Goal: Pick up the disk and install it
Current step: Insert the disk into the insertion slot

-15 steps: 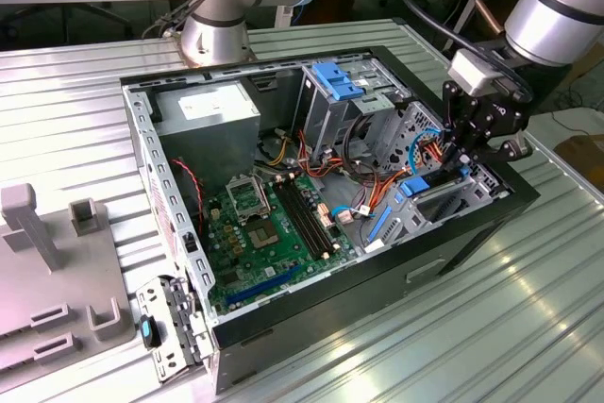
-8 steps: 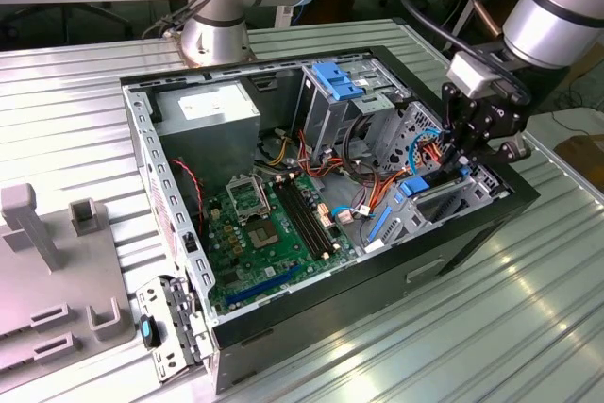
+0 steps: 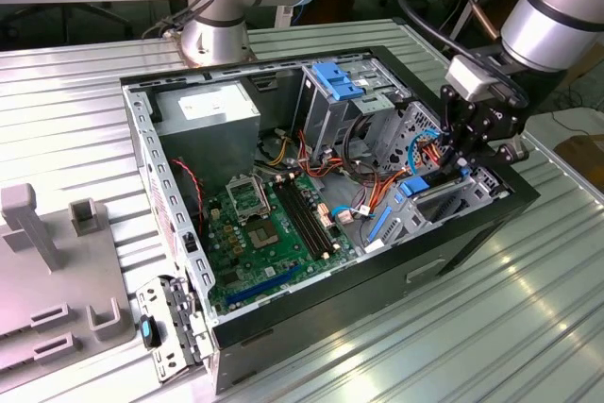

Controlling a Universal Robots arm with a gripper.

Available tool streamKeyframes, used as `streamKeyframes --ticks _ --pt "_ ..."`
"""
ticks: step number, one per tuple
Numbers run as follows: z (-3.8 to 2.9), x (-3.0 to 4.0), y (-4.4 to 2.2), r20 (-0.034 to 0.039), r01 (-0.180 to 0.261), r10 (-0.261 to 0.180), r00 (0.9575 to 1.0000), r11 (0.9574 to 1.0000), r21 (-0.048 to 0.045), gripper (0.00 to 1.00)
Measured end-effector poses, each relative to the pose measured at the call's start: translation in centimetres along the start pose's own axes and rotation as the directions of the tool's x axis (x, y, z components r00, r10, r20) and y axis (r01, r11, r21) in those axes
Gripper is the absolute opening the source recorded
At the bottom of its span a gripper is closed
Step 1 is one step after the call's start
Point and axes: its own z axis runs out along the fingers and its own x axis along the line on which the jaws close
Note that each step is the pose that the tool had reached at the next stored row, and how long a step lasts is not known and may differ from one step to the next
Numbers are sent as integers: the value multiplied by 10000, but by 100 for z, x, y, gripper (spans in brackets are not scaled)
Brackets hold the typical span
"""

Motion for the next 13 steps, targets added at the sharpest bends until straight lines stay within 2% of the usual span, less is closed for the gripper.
streamKeyframes --ticks 8,9,11,12,13 --pt "14 0 1 11 -1 1 10000 10000 0 18" --pt "11 0 1 7 -1 1 10000 10000 0 24" --pt "-26 -1 -2 3 0 0 10000 10000 0 24" --pt "-83 -2 -7 2 0 0 10000 10000 0 24" --pt "-110 -3 -9 4 -1 1 10000 10000 0 24"
